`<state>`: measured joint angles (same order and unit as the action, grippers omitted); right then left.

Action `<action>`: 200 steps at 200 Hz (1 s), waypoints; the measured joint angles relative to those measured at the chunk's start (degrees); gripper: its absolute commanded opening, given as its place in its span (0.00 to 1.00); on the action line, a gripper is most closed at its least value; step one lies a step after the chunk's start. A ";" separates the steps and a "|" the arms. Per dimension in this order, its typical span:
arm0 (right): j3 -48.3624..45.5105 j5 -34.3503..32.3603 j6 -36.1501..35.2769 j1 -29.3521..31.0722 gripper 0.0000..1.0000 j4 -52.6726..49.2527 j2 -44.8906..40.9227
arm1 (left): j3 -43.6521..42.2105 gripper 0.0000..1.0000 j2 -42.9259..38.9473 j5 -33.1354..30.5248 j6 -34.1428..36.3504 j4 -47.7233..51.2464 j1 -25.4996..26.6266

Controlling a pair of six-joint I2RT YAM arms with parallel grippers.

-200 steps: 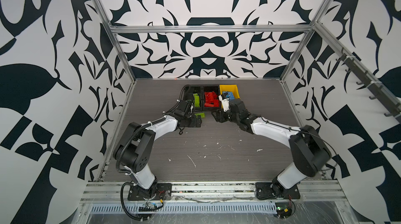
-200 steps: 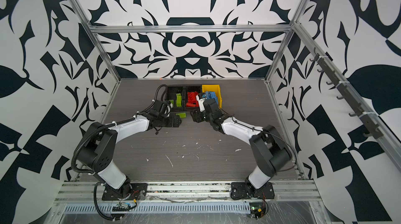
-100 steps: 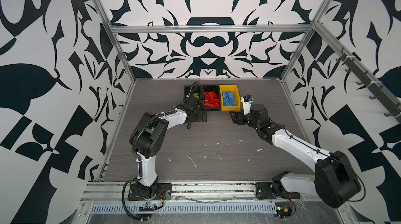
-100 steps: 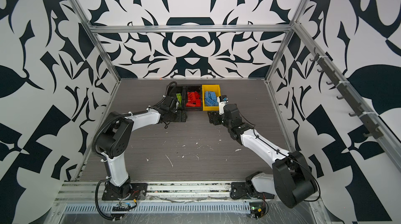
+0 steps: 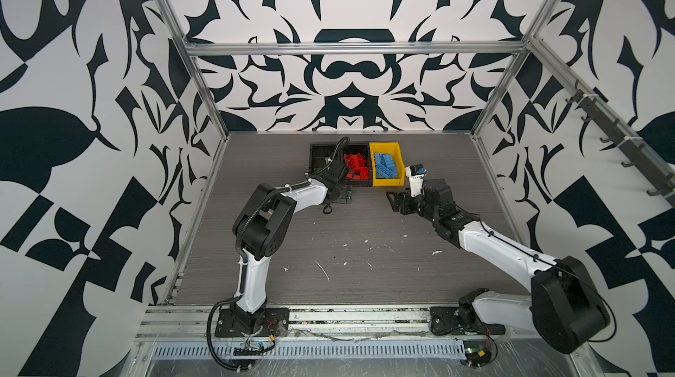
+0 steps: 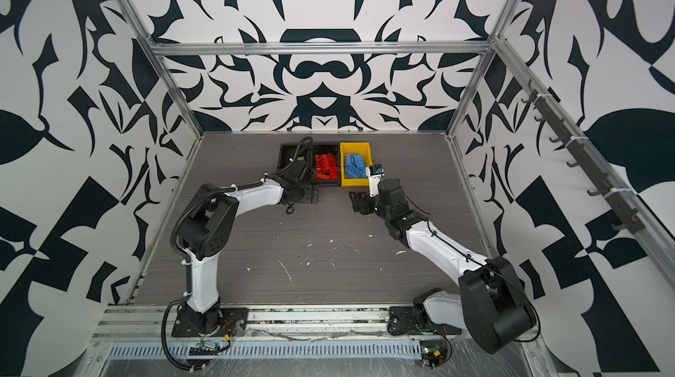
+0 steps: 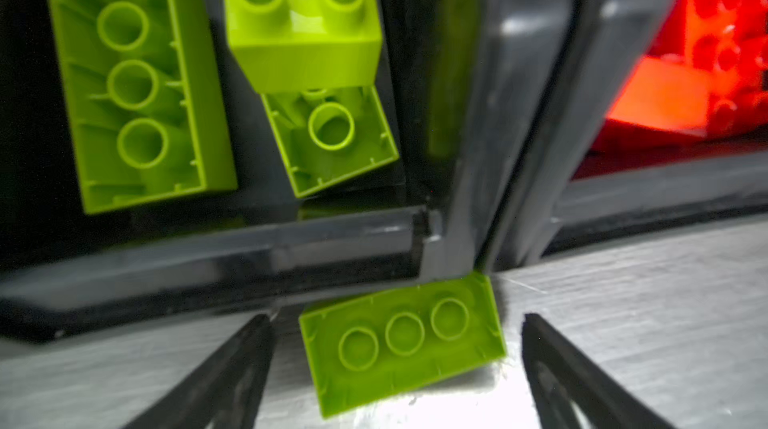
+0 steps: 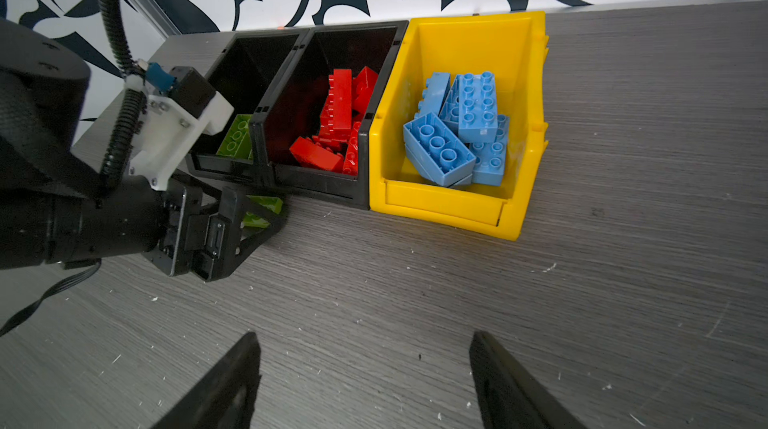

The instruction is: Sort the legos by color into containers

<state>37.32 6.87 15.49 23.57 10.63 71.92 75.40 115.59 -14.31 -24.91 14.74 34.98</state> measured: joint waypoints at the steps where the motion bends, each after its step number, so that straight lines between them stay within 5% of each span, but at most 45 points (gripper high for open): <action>1: 0.00 0.02 -0.02 0.00 0.82 0.00 0.00 | 0.00 0.91 0.00 -0.07 -0.07 0.00 0.02; 84: -0.33 1.73 0.02 0.00 0.82 0.37 0.00 | -0.83 0.78 0.09 -2.56 -2.10 -1.09 0.07; 200: -0.33 2.56 0.11 0.00 0.82 0.50 0.04 | -8.48 0.78 -9.94 -3.52 -0.74 1.46 0.04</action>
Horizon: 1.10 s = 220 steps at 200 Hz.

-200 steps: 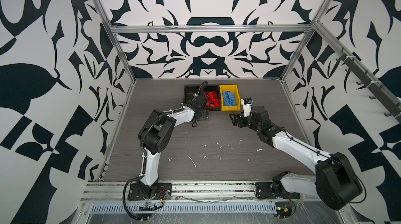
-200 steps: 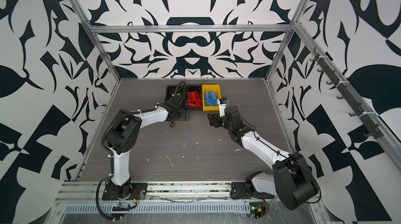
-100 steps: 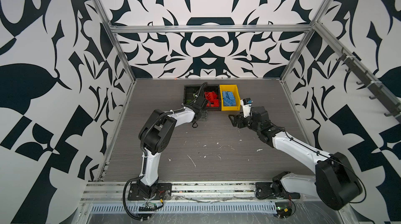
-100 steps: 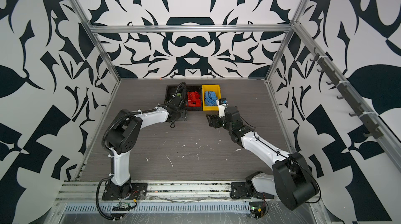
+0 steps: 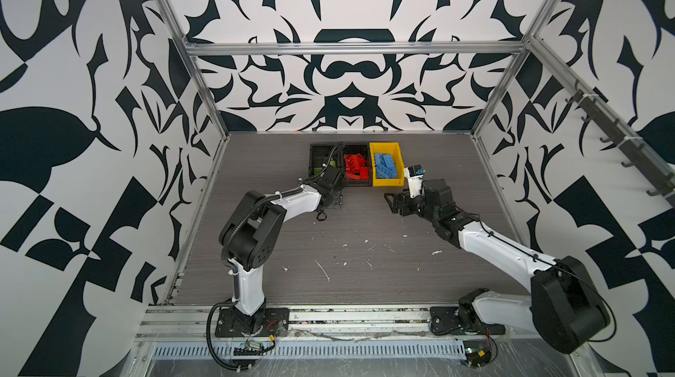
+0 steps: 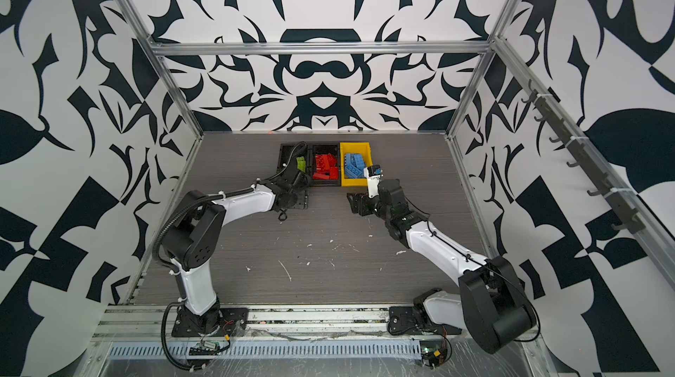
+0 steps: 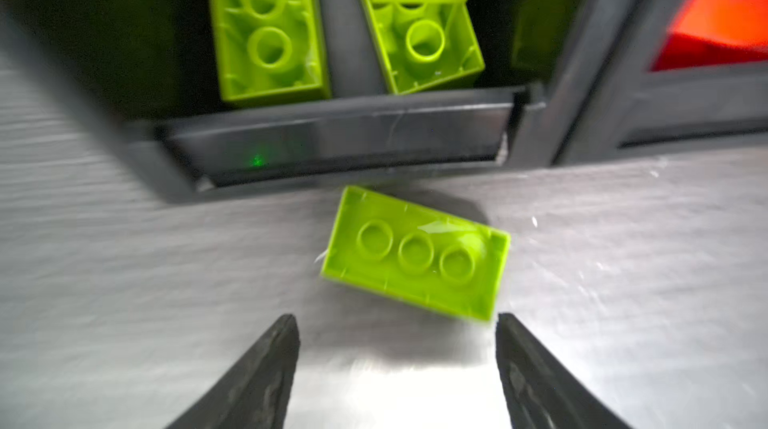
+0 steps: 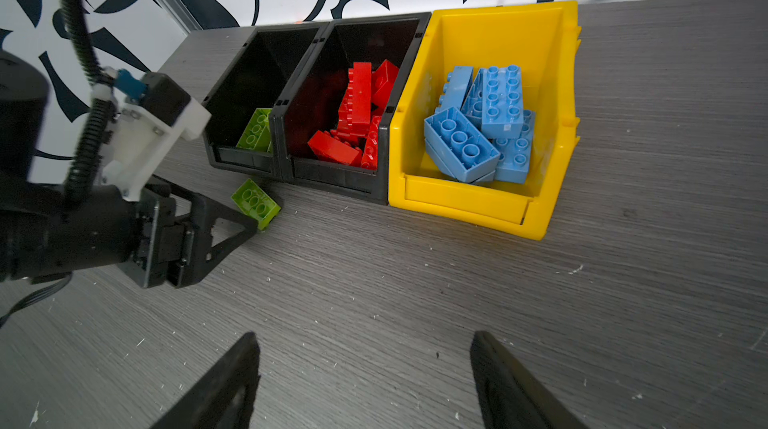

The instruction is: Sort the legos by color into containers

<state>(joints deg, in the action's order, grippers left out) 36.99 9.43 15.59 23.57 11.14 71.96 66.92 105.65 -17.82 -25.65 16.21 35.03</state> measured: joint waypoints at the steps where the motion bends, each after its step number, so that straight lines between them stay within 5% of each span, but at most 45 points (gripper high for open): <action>1: 0.00 0.00 0.00 0.00 0.82 0.00 0.00 | 0.00 0.78 -0.17 0.00 0.00 0.07 0.00; 59: -0.44 -0.02 0.13 0.00 0.82 0.83 0.15 | 5.57 0.79 -5.33 2.38 4.50 3.30 -2.95; 76: -0.74 -0.02 0.13 0.00 0.82 0.87 0.33 | 8.59 0.91 -4.31 3.02 5.75 3.89 -4.55; 114: -0.85 -0.02 0.13 0.00 0.82 0.87 0.35 | 6.23 1.00 -4.09 7.80 9.49 1.11 -5.44; 220: -0.85 0.11 0.13 0.00 0.82 0.96 0.74 | 1.95 1.00 2.64 11.65 21.59 -4.61 -4.81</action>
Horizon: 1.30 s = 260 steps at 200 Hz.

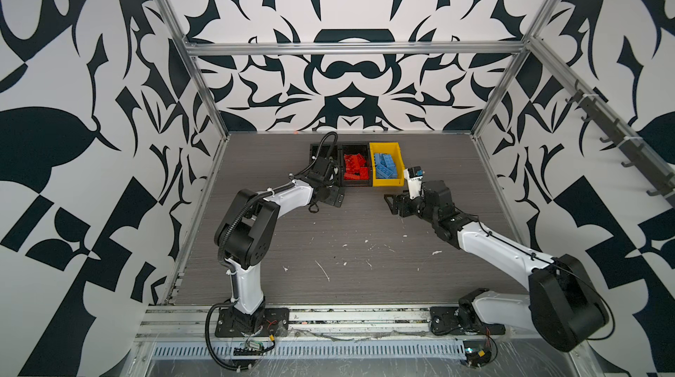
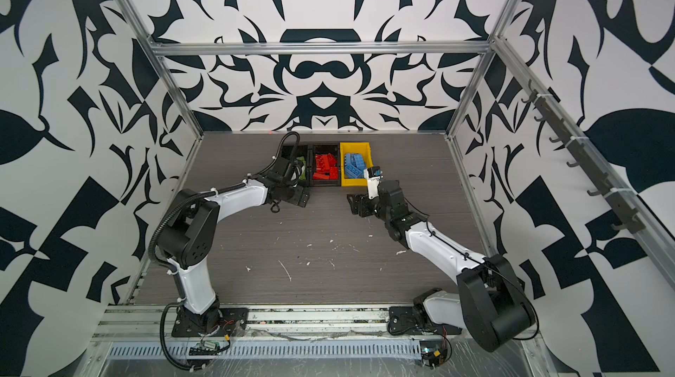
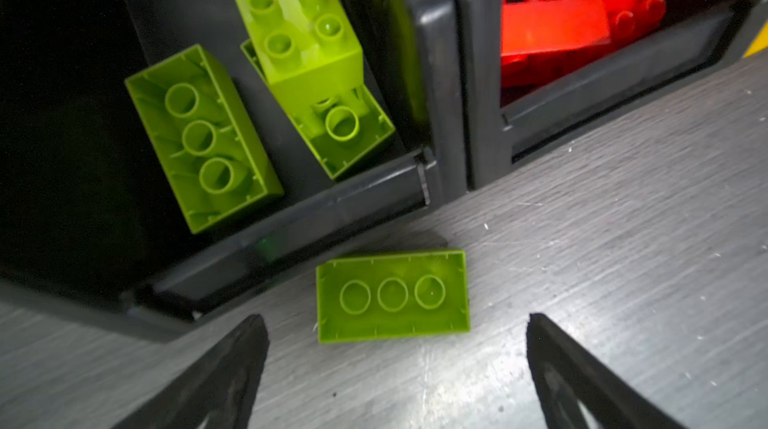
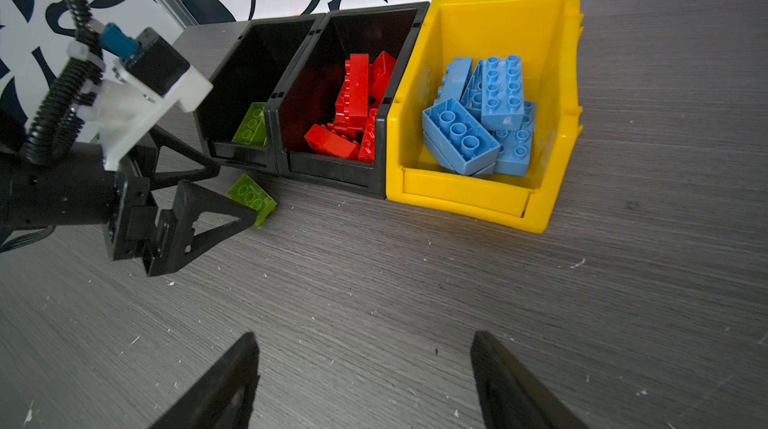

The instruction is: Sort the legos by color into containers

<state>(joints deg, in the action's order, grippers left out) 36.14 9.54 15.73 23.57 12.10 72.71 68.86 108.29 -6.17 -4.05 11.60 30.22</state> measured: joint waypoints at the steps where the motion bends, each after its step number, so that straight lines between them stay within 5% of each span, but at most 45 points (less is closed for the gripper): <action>1: 0.00 0.02 0.00 0.00 0.82 0.00 0.00 | 0.00 1.00 0.07 0.00 0.04 -0.07 -0.02; 84: 0.00 0.42 -0.02 0.00 0.82 0.00 0.79 | 0.46 1.00 4.13 1.60 1.29 -2.49 -1.77; 121: 0.00 0.55 -0.04 0.00 0.82 0.00 0.98 | -0.09 0.86 4.26 2.47 1.18 -4.72 -2.10; 143: 0.00 0.57 -0.07 0.00 0.82 0.00 0.98 | -2.27 0.69 3.41 2.56 0.96 -7.50 -2.10; 260: 0.00 0.72 -0.22 0.00 0.82 0.00 0.98 | -5.73 0.66 -8.28 2.51 1.33 -6.16 -2.25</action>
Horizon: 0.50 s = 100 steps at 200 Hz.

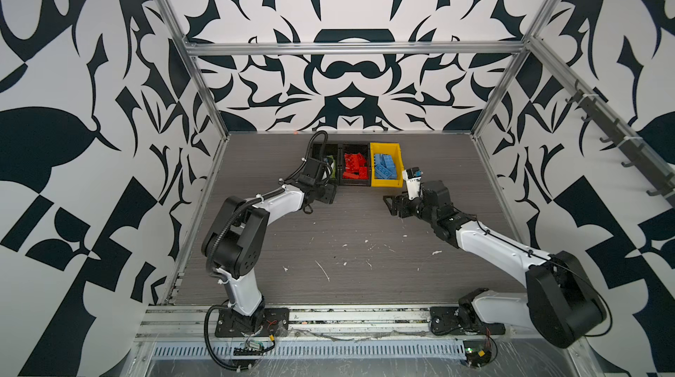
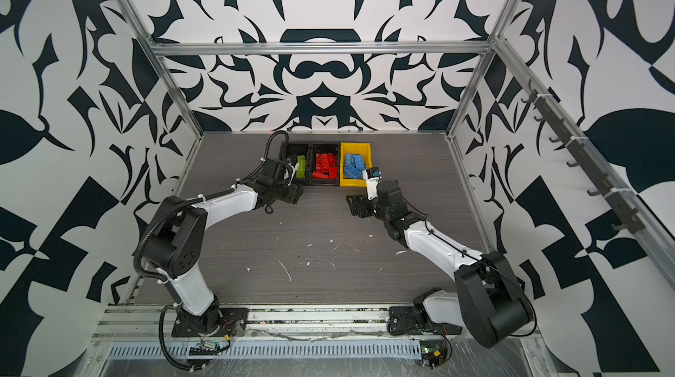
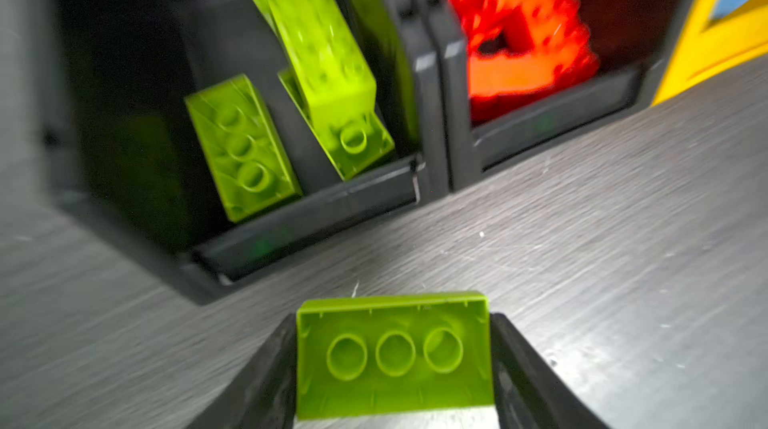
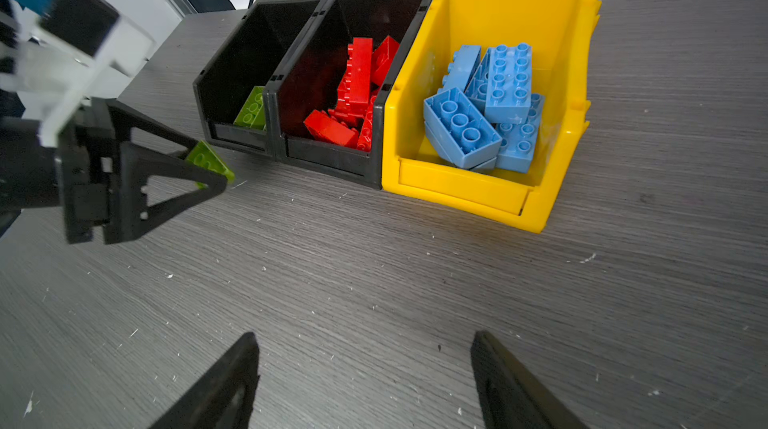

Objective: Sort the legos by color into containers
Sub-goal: 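Lift the lime-green brick into the green-brick bin and open the left gripper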

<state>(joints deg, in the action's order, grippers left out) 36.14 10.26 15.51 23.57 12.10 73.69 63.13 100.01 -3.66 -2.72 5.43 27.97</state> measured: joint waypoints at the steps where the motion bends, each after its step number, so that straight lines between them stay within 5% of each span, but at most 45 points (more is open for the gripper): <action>1: 0.00 0.00 0.00 0.00 0.82 0.00 0.00 | 0.07 0.66 -0.09 0.00 0.02 0.04 0.00; 100: 0.00 -0.02 0.00 0.00 0.83 -0.02 -0.02 | 19.34 0.73 10.29 0.72 2.67 1.77 -5.97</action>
<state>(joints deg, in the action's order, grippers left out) 36.14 10.24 15.51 23.57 12.08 73.67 82.48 110.30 -2.94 -0.05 7.20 22.00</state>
